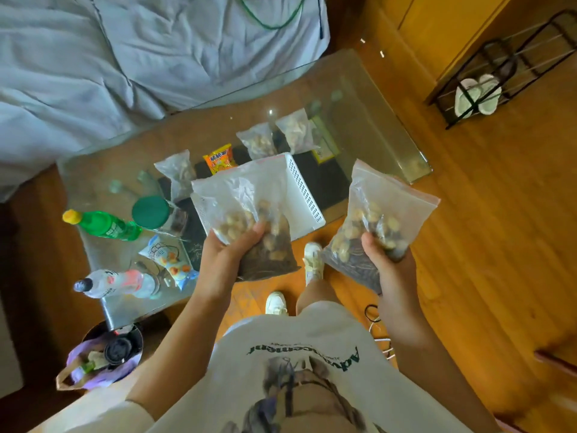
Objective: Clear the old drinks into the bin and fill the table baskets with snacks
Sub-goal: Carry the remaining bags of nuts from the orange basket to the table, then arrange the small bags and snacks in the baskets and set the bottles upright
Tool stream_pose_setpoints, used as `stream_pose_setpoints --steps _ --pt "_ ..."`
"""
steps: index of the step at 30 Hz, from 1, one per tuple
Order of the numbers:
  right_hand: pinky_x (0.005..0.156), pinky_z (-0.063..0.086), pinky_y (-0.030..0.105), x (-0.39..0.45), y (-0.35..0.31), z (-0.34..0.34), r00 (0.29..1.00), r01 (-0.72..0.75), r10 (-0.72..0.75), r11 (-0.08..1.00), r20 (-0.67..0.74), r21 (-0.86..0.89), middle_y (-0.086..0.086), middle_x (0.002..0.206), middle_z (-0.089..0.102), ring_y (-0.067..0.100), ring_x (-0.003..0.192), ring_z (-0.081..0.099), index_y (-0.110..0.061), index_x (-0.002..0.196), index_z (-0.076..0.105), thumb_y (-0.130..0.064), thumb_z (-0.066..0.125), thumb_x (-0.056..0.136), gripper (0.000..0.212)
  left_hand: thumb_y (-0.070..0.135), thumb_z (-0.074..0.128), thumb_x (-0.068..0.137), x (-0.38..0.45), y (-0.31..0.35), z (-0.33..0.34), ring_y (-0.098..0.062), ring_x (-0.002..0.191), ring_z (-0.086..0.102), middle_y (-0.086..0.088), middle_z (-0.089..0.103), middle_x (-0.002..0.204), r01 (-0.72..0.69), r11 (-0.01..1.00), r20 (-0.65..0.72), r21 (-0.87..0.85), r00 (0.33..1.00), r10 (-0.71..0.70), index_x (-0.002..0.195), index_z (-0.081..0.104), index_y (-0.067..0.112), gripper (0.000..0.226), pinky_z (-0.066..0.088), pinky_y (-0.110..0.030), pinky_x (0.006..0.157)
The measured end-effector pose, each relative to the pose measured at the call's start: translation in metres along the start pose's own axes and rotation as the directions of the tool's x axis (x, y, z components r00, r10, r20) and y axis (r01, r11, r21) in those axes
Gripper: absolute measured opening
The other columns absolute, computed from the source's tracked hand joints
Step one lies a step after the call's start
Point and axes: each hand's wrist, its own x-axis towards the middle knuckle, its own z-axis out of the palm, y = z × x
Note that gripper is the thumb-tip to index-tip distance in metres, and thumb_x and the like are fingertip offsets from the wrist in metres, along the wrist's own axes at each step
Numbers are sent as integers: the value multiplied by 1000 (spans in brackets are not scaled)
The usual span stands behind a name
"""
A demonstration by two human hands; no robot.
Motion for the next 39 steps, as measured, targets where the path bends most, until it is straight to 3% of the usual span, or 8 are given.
stream_pose_setpoints --steps 5,13,17,21,28,33,37,39 --pt "82 54 30 86 -4 27 995 -62 64 998 82 -17 -15 98 73 9 97 68 -39 95 68 -31 73 67 30 42 65 73 60 5 27 -10 81 73 7 76 87 51 996 -140 -72 988 -61 85 72 37 15 55 -16 61" --pt "67 50 12 219 42 86 967 -173 204 966 155 -189 -18 94 67 -4 86 63 -35 93 58 -12 72 78 31 25 59 89 183 -48 68 -24 107 58 -9 63 117 134 960 -465 -247 853 -239 122 56 15 34 48 -39 91" --pt "62 49 6 259 94 110 953 -173 238 935 187 -311 -13 97 61 -2 84 63 -31 99 54 -7 70 78 35 18 55 91 232 -99 74 -19 80 59 -6 64 84 142 943 -509 -301 812 -284 110 62 -1 27 49 -23 69" --pt "56 46 3 282 152 122 937 -189 292 884 192 -427 -8 103 59 8 91 59 -35 106 48 -17 67 83 35 24 58 88 267 -149 74 -22 97 58 -11 64 99 227 915 -438 -333 822 -363 107 64 2 30 45 -30 86" --pt "76 43 12 291 200 126 980 -3 126 781 153 -624 -3 111 52 4 96 51 -23 111 51 -14 66 84 33 5 60 85 288 -186 79 -10 101 51 5 55 116 380 831 -584 407 807 -83 119 57 19 37 35 -15 84" --pt "64 41 7 307 196 124 958 178 66 621 278 -763 -3 91 63 12 84 61 -12 102 63 -18 65 85 18 9 63 83 296 -170 62 -16 72 51 -3 63 86 446 780 -648 439 759 -69 89 68 14 9 34 -16 58" --pt "55 41 16 299 197 129 823 318 235 564 517 -762 -2 78 66 9 67 59 -10 91 65 -28 58 90 19 19 65 83 292 -162 71 -17 59 49 3 58 59 452 750 -513 482 840 -177 71 67 17 12 32 -19 50" --pt "54 37 15 311 193 125 890 244 189 573 415 -782 -2 76 62 8 65 55 -9 91 64 -24 58 90 16 18 66 83 290 -163 64 -15 58 51 2 58 58 490 780 -597 389 779 -191 74 71 12 11 33 -18 50"
